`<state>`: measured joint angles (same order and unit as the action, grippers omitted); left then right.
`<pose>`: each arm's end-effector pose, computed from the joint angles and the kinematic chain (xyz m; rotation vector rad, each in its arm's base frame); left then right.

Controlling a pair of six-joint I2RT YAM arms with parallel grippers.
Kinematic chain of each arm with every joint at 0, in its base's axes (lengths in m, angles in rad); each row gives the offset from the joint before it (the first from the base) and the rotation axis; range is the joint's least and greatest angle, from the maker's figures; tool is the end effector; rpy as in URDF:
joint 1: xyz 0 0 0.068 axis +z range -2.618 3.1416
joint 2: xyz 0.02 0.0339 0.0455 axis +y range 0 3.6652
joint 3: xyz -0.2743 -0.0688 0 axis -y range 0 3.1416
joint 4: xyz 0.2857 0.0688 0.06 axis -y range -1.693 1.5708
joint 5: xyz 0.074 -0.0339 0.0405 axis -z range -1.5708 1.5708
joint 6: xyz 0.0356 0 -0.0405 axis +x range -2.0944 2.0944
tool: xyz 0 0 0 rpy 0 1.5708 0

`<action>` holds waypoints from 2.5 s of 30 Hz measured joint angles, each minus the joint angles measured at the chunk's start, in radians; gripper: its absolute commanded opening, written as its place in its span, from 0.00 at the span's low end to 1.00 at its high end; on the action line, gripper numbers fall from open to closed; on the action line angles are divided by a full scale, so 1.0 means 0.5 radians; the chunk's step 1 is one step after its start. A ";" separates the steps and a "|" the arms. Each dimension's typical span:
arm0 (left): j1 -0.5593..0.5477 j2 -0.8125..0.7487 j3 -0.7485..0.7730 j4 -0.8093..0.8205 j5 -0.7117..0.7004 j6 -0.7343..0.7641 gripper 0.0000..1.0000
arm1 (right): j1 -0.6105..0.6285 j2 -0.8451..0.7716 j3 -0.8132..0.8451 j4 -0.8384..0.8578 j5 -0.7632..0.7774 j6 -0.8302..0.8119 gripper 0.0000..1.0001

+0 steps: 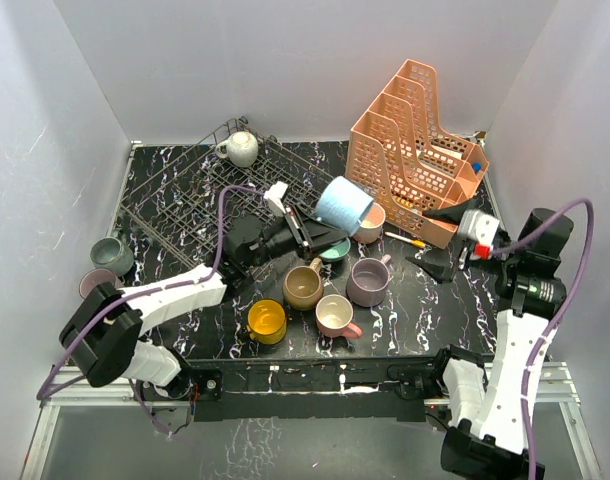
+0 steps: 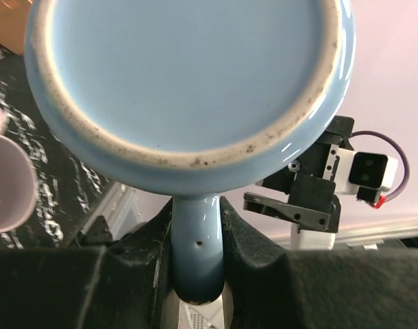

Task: Load the cups into the dish rack
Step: Turn the cup upside down in the dish rack.

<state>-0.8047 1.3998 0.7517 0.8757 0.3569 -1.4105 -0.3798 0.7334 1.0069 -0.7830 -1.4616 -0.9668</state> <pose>0.2281 -0.2550 0.2834 -0.1365 1.7083 -2.0157 0.1460 -0.0202 0.3941 -1.1551 1.1730 0.4878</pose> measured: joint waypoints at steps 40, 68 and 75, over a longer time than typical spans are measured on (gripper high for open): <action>1.041 0.458 0.987 -1.920 0.163 2.171 0.00 | -0.017 0.595 -0.502 0.365 0.538 0.842 0.98; 1.154 1.227 1.164 -1.261 -0.010 3.001 0.00 | -0.042 0.575 -0.503 0.464 0.638 0.894 0.98; 1.167 1.302 1.167 -1.084 -0.061 3.101 0.00 | -0.042 0.581 -0.504 0.469 0.638 0.893 0.98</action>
<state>-0.2214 2.0506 1.3350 0.3336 0.3264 0.1398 -0.4007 1.0241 0.7551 -0.5484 -1.1427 -0.5201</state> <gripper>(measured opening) 0.196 0.984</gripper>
